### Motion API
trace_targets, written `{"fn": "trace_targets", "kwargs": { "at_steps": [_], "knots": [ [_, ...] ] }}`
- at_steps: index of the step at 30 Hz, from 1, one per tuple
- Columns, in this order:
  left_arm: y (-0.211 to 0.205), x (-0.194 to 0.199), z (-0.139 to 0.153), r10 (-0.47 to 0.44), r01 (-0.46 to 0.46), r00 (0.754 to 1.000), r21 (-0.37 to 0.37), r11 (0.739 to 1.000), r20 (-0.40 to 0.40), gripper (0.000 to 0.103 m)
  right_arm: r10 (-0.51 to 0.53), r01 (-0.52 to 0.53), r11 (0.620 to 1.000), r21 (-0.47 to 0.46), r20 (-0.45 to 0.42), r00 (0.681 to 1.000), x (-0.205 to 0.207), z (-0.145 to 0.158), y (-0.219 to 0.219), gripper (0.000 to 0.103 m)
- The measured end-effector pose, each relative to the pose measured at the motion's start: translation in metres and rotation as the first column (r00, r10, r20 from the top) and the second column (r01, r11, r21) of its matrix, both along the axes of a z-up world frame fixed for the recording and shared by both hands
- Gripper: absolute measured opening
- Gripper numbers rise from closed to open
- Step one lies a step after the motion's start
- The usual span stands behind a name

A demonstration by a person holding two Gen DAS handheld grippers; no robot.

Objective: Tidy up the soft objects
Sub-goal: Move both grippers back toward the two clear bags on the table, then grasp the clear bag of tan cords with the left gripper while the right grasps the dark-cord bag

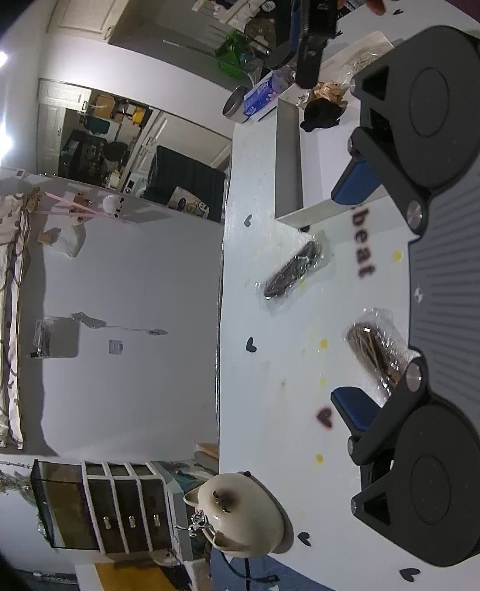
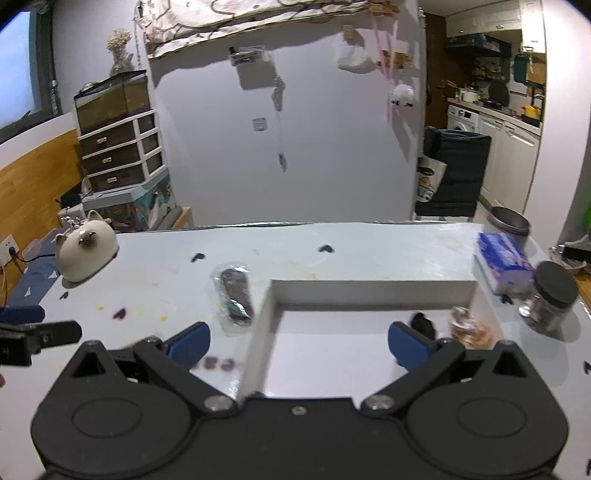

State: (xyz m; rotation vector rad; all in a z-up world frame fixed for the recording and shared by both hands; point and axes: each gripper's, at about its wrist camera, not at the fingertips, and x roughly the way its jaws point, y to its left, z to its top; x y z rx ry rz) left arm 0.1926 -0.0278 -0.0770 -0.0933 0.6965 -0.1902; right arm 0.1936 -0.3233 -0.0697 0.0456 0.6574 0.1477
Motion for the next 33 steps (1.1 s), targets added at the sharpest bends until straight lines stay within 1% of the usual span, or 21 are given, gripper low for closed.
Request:
{"fn": "trace_targets", "kwargs": {
  "at_steps": [2,7,9,10,12,13,15,16,17,18,21,23,24,26,28,29,31,33],
  "knots": [
    [0.012,0.005,-0.004,-0.016,0.016,1.000,-0.006,1.000,-0.007,0.103,0.003,-0.003,1.000,0.007,0.000,1.000,0.006,0.000,0.011,0.103],
    [0.033,0.019,-0.017,-0.073,0.074,0.997,0.019,0.997,-0.025,0.103,0.038,-0.037,0.999,0.010,-0.026,0.999,0.022,-0.004,0.036,0.102],
    [0.041,0.025,-0.025,-0.104,0.105,0.994,0.022,0.994,-0.040,0.103,0.054,-0.054,0.999,0.009,-0.038,0.998,0.028,-0.007,0.045,0.093],
    [0.044,0.029,-0.029,-0.120,0.121,0.991,0.022,0.992,-0.051,0.103,0.064,-0.063,0.998,0.008,-0.046,0.997,0.031,-0.009,0.048,0.090],
    [0.051,0.035,-0.039,-0.154,0.155,0.985,0.009,0.988,-0.075,0.101,0.075,-0.075,0.997,0.003,-0.058,0.996,0.038,-0.013,0.056,0.080],
    [0.054,0.039,-0.045,-0.167,0.167,0.982,-0.001,0.986,-0.088,0.101,0.075,-0.075,0.997,-0.002,-0.065,0.995,0.042,-0.015,0.059,0.077],
    [0.060,0.046,-0.055,-0.176,0.176,0.978,-0.015,0.984,-0.112,0.095,0.079,-0.080,0.997,-0.007,-0.087,0.993,0.051,-0.019,0.066,0.068],
    [0.063,0.049,-0.060,-0.177,0.175,0.977,-0.023,0.984,-0.124,0.094,0.082,-0.083,0.997,-0.006,-0.098,0.992,0.055,-0.022,0.068,0.065],
    [0.066,0.053,-0.066,-0.175,0.172,0.975,-0.030,0.985,-0.137,0.093,0.086,-0.088,0.996,-0.008,-0.110,0.990,0.061,-0.024,0.071,0.057],
    [0.069,0.057,-0.072,-0.175,0.172,0.973,-0.034,0.985,-0.150,0.092,0.089,-0.092,0.996,-0.013,-0.122,0.988,0.067,-0.026,0.074,0.051],
    [0.076,0.068,-0.087,-0.187,0.184,0.965,-0.034,0.982,-0.184,0.091,0.099,-0.107,0.993,-0.043,-0.150,0.984,0.085,-0.032,0.081,0.044],
    [0.080,0.074,-0.097,-0.199,0.199,0.959,-0.023,0.980,-0.199,0.090,0.106,-0.117,0.991,-0.058,-0.162,0.981,0.099,-0.036,0.087,0.041],
    [0.082,0.076,-0.100,-0.207,0.208,0.958,-0.018,0.978,-0.200,0.087,0.108,-0.120,0.990,-0.067,-0.168,0.980,0.106,-0.038,0.090,0.039],
    [0.087,0.082,-0.107,-0.220,0.219,0.954,-0.028,0.975,-0.202,0.085,0.113,-0.131,0.987,-0.088,-0.181,0.977,0.121,-0.043,0.096,0.036],
    [0.092,0.087,-0.115,-0.222,0.218,0.950,-0.042,0.975,-0.218,0.084,0.118,-0.141,0.984,-0.109,-0.194,0.974,0.136,-0.048,0.103,0.032],
    [0.094,0.089,-0.119,-0.221,0.217,0.948,-0.042,0.975,-0.227,0.082,0.121,-0.148,0.981,-0.123,-0.204,0.971,0.143,-0.051,0.107,0.028],
    [0.096,0.091,-0.126,-0.218,0.213,0.945,-0.046,0.976,-0.244,0.079,0.137,-0.171,0.974,-0.146,-0.218,0.966,0.157,-0.057,0.114,0.027],
    [0.098,0.088,-0.128,-0.221,0.213,0.946,-0.059,0.975,-0.237,0.079,0.152,-0.191,0.969,-0.160,-0.230,0.961,0.170,-0.064,0.121,0.027]
  ]
}}
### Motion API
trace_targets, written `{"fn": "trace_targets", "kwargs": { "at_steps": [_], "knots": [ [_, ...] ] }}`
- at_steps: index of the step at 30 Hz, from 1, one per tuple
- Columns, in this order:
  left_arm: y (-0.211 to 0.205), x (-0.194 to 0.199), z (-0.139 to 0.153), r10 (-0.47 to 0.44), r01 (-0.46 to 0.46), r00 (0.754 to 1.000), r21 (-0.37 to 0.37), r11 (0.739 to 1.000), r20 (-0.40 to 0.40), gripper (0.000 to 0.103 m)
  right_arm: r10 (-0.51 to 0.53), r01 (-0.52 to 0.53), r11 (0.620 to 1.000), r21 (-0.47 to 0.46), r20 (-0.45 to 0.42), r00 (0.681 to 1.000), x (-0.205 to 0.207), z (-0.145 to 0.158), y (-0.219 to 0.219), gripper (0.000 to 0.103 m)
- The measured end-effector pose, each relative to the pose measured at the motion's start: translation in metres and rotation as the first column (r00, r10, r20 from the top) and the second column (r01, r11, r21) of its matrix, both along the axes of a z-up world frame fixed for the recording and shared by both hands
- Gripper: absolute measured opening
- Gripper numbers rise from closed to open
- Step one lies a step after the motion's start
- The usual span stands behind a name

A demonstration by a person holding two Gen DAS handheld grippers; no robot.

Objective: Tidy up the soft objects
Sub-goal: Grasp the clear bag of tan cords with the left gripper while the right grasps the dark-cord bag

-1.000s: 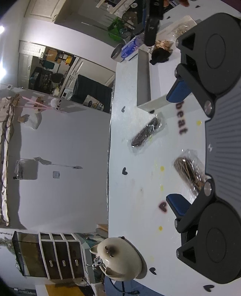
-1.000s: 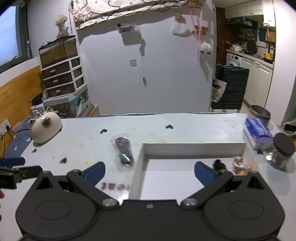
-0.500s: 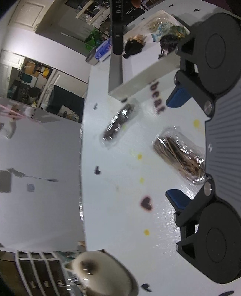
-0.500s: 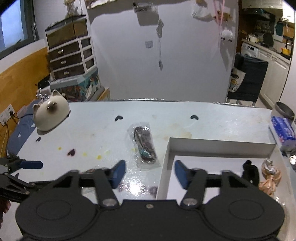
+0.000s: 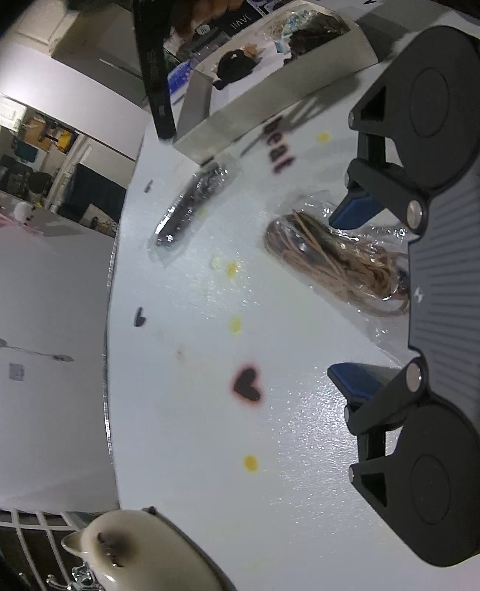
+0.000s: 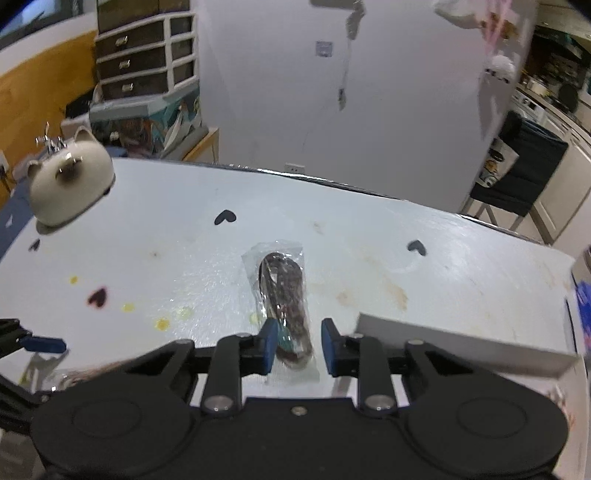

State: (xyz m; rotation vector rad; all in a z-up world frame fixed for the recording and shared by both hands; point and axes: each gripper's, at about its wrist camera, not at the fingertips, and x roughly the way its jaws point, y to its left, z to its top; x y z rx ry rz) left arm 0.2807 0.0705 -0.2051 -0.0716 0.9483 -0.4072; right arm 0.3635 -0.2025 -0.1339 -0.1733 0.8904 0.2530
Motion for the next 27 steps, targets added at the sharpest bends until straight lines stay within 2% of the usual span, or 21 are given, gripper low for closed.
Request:
{"fn": "trace_targets", "kwargs": {
  "at_steps": [7,12,15,17,21,27],
  "knots": [
    [-0.004,-0.024,0.001,0.015,-0.016,1.000,-0.050,0.999,-0.027,0.079,0.025,-0.026,0.999,-0.023,-0.058,0.998,0.039,-0.029,0.017,0.030],
    [-0.011,-0.043,0.003,0.023,-0.031,0.996,-0.096,0.995,-0.082,0.068,0.043,-0.046,0.998,-0.033,-0.094,0.995,0.057,-0.045,0.022,0.030],
    [-0.020,-0.049,0.007,0.019,-0.025,0.997,-0.076,0.997,-0.080,0.067,0.045,-0.051,0.998,-0.047,-0.115,0.992,0.062,-0.055,0.024,0.030],
    [-0.024,-0.049,0.010,0.021,-0.025,0.998,-0.060,0.998,-0.063,0.067,0.053,-0.059,0.997,-0.044,-0.120,0.991,0.061,-0.060,0.024,0.029],
    [-0.029,-0.038,0.017,0.065,-0.067,0.997,-0.047,0.997,-0.046,0.067,0.063,-0.067,0.997,-0.036,-0.118,0.991,0.052,-0.061,0.028,0.019],
    [-0.046,-0.020,0.022,0.087,-0.087,0.995,-0.003,0.996,-0.050,0.067,0.088,-0.092,0.996,-0.020,-0.144,0.986,0.017,-0.058,0.036,0.018]
  ]
}}
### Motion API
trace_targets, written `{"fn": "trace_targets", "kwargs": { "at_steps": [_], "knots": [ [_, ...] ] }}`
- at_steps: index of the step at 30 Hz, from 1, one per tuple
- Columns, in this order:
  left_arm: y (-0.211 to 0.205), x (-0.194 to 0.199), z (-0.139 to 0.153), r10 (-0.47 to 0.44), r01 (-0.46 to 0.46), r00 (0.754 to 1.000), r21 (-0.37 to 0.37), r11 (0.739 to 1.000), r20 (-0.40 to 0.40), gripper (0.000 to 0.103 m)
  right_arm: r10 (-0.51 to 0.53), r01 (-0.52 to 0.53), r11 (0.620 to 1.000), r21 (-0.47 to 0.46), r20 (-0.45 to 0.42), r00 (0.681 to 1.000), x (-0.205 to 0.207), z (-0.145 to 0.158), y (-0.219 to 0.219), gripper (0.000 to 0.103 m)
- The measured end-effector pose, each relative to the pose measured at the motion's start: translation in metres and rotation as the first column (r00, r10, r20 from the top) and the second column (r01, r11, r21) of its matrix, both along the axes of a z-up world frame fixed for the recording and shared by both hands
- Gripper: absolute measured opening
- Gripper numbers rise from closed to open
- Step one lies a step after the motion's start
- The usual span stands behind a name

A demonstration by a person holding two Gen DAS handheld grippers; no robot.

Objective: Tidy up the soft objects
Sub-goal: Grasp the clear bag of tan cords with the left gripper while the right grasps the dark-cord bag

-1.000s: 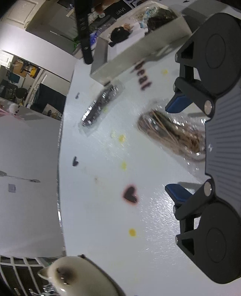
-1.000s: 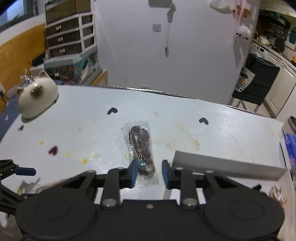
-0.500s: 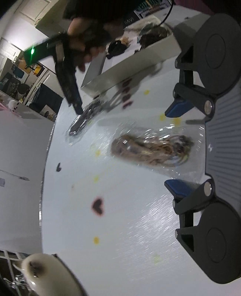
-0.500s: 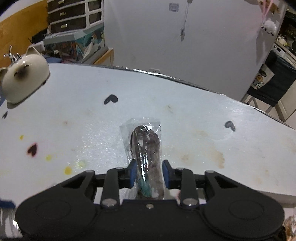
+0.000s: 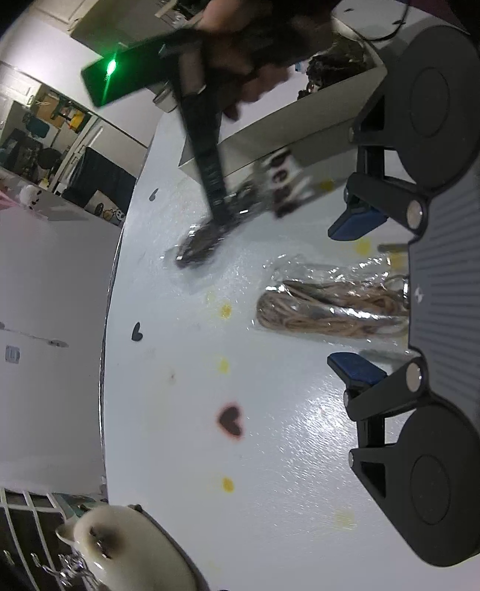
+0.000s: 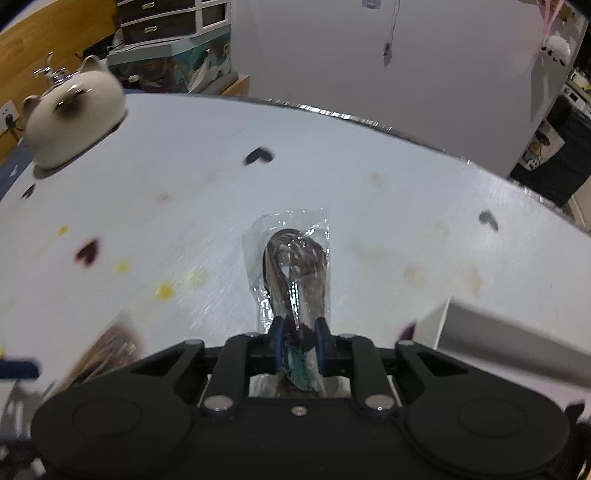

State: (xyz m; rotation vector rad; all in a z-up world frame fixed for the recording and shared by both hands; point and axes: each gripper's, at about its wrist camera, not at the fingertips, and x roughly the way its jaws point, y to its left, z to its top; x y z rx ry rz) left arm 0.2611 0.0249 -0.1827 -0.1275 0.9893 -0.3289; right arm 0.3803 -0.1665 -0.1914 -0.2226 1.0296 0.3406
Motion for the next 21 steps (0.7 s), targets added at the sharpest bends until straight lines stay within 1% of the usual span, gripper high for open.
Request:
{"fn": "trace_targets", "kwargs": {
  "at_steps": [2,4,6,12,14,16,17,18,19,20,21],
  "knots": [
    [-0.006,0.002,-0.002,-0.010,0.010,1.000,0.022,1.000,-0.008,0.066,-0.006,0.006,1.000,0.015,-0.021,1.000,-0.016,0.001,0.000,0.018],
    [-0.009,0.003,-0.006,-0.017,0.019,1.000,0.060,0.998,-0.026,0.066,-0.013,0.014,1.000,0.028,-0.042,0.999,-0.030,0.002,-0.002,0.018],
    [-0.013,0.004,-0.010,-0.018,0.022,0.999,0.099,0.995,-0.039,0.062,-0.020,0.023,0.999,0.040,-0.063,0.998,-0.044,0.003,-0.004,0.017],
    [-0.010,0.009,-0.013,0.007,-0.003,0.999,0.092,0.996,-0.051,0.062,-0.069,0.076,0.995,0.060,-0.117,0.991,-0.080,0.005,-0.011,0.017],
    [-0.012,0.012,-0.014,0.009,-0.004,0.999,0.091,0.996,-0.050,0.062,-0.061,0.070,0.995,0.069,-0.132,0.989,-0.093,0.005,-0.010,0.018],
    [-0.015,0.015,-0.015,0.006,-0.001,0.999,0.100,0.995,-0.052,0.062,-0.044,0.053,0.996,0.069,-0.122,0.992,-0.103,0.007,-0.009,0.020],
    [-0.017,0.015,-0.016,0.004,0.001,0.999,0.109,0.994,-0.050,0.062,-0.036,0.043,0.997,0.068,-0.107,0.994,-0.105,0.008,-0.008,0.024],
    [-0.020,0.016,-0.016,-0.005,0.010,0.999,0.122,0.993,-0.044,0.062,-0.023,0.029,0.997,0.065,-0.085,0.996,-0.108,0.010,-0.007,0.033],
    [-0.021,0.016,-0.016,-0.012,0.017,0.999,0.131,0.991,-0.042,0.062,-0.006,0.010,0.998,0.062,-0.069,0.998,-0.109,0.012,-0.006,0.039],
    [-0.022,0.017,-0.016,-0.016,0.022,0.999,0.138,0.990,-0.043,0.062,0.015,-0.012,0.998,0.055,-0.054,0.998,-0.110,0.013,-0.004,0.052],
    [-0.023,0.018,-0.016,-0.018,0.024,0.999,0.141,0.990,-0.044,0.062,0.033,-0.032,0.999,0.042,-0.035,0.999,-0.109,0.014,-0.003,0.057]
  ]
}}
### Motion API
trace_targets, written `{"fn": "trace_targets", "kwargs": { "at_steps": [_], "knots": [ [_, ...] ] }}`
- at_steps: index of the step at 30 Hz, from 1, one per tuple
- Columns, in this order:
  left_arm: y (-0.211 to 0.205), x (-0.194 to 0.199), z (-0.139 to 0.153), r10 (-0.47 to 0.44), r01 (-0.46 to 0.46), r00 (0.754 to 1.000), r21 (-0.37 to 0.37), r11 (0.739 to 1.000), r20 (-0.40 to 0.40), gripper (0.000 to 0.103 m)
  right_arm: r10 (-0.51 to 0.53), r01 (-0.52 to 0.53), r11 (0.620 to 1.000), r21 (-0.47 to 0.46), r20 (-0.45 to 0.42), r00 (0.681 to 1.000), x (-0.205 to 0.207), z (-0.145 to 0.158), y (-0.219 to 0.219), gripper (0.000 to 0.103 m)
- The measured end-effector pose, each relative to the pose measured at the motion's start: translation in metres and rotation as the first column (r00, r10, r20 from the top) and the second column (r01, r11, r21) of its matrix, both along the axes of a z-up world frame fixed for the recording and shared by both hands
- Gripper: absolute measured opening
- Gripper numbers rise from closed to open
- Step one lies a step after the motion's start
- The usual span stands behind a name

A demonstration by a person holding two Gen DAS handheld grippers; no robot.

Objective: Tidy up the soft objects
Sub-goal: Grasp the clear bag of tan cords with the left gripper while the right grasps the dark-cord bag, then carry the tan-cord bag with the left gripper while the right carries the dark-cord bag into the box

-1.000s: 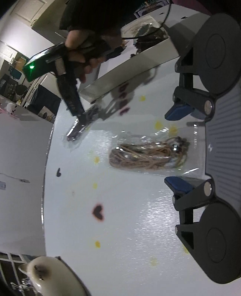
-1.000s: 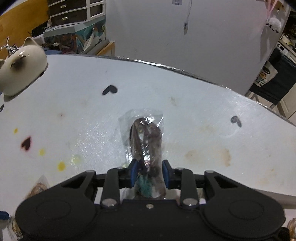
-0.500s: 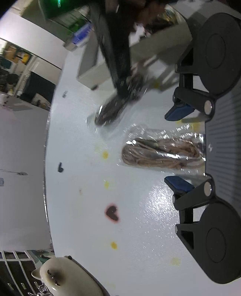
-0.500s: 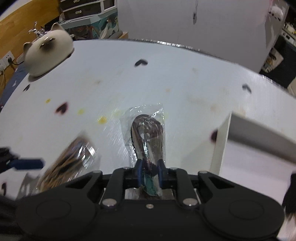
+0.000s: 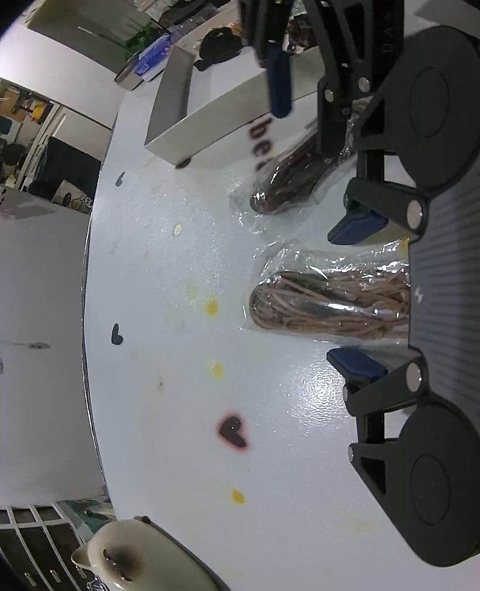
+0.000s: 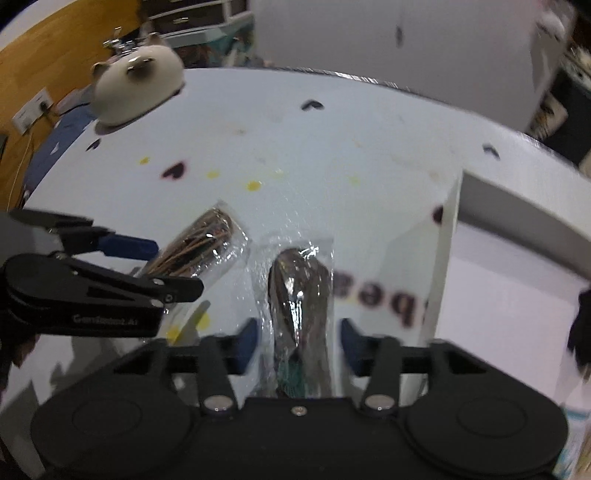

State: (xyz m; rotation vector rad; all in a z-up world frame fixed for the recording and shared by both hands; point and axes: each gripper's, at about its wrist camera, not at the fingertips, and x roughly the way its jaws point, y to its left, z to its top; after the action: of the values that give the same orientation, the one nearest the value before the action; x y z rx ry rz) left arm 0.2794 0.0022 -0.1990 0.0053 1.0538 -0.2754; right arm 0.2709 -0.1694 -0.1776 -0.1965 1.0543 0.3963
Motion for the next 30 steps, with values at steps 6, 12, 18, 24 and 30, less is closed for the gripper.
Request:
{"fn": "trace_targets", "kwargs": {
  "at_steps": [6,12,18,24,30],
  "knots": [
    [0.003,-0.001,0.001,0.024,-0.024,1.000,0.011,1.000,0.007,0.049,0.006,-0.006,1.000,0.001,-0.040,0.999,0.013,-0.010,-0.005,0.058],
    [0.008,-0.008,0.002,0.049,-0.049,0.999,-0.022,0.999,-0.004,0.039,-0.026,0.028,0.999,0.019,-0.087,0.996,0.013,-0.020,-0.009,0.041],
    [0.016,-0.016,0.003,0.121,-0.124,0.992,-0.092,0.988,-0.029,0.026,-0.009,0.011,0.999,0.036,-0.067,0.998,0.003,-0.017,-0.004,0.022],
    [0.022,-0.028,0.017,0.169,-0.167,0.986,-0.118,0.979,0.003,0.022,-0.040,0.042,0.997,0.062,-0.024,0.999,-0.005,-0.003,-0.009,0.015],
    [0.029,-0.040,0.051,0.227,-0.211,0.970,-0.167,0.963,0.087,0.022,-0.097,0.092,0.989,0.117,0.046,0.994,-0.016,0.025,-0.019,0.015]
  ]
}}
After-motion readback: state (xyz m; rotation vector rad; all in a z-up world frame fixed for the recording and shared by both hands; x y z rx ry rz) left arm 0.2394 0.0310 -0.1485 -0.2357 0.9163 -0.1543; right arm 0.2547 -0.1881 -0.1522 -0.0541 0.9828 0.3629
